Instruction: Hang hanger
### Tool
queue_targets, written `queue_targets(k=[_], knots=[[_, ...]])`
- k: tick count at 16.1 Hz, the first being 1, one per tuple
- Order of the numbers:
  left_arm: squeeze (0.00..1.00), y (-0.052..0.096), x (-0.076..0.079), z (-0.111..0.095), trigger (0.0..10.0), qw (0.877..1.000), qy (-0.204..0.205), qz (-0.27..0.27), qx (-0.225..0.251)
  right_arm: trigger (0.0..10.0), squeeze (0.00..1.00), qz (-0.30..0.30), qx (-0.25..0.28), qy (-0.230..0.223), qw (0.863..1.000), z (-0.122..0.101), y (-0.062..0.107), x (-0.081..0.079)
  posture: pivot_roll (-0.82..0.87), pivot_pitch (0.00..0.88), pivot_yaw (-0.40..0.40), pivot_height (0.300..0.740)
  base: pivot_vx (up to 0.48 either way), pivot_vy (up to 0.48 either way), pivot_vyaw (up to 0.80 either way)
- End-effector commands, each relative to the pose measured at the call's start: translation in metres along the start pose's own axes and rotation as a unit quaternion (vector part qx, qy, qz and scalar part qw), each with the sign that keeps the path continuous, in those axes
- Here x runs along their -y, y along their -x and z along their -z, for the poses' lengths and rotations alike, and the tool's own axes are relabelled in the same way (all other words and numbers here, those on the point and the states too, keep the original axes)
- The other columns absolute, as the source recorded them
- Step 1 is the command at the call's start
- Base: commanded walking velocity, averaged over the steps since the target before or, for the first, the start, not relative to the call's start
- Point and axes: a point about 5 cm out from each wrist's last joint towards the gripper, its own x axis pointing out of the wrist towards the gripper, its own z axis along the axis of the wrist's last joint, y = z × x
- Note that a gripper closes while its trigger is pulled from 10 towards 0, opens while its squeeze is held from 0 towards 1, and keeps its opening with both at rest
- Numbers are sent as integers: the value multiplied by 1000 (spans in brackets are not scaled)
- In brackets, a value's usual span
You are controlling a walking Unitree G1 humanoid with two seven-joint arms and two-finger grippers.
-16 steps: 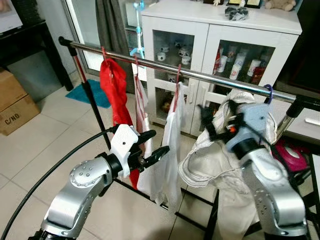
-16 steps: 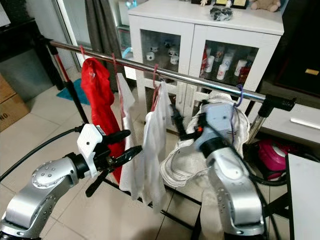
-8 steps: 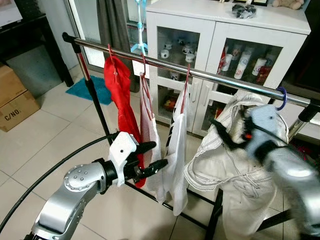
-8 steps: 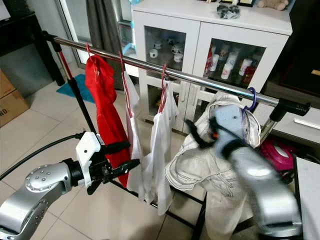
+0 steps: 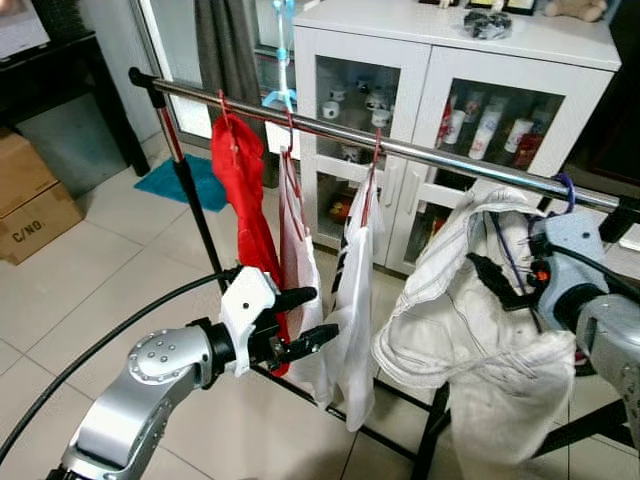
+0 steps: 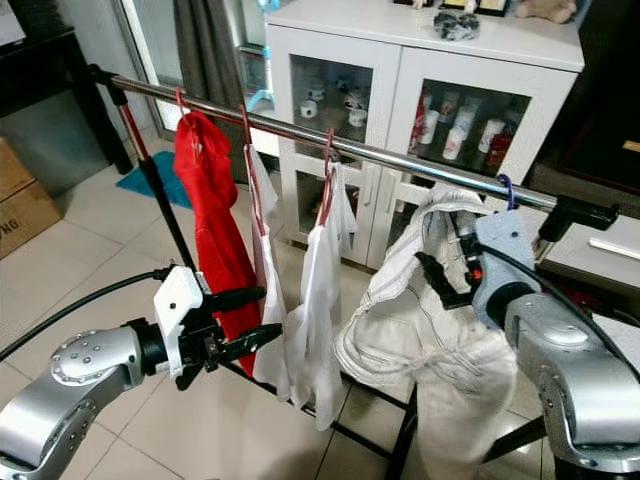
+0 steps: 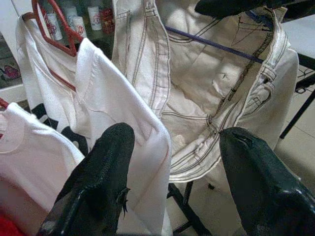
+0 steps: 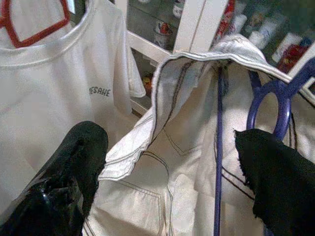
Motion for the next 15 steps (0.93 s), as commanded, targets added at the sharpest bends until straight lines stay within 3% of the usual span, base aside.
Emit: queue_targets(k=[1,6,10,13,15], knots=[[0,1,1,-3,10000,1000,-6,6,2,10000,0,24,6,-5,1000,-7,3,7,-80,0,37,740,0,0,0],[0,2,0,-5,10000,1000,-10,14,3,10000,0,25,-4,-11,1000,-13,17,14,-86,0,47,740,0,0,0],[0,1,2,-6,10000,1000,-9,25,2,10000,0,-2,-18,-3,1000,-17,31,10,-97,0,53,740,0,0,0],[0,0,2,-7,10000,1000,-9,28,3,10000,0,4,-21,-8,1000,-18,32,13,-102,0,53,740,0,0,0],[0,-2,3,-7,10000,1000,-8,29,5,10000,0,6,-22,-17,1000,-14,23,10,-103,0,51,740,0,0,0]])
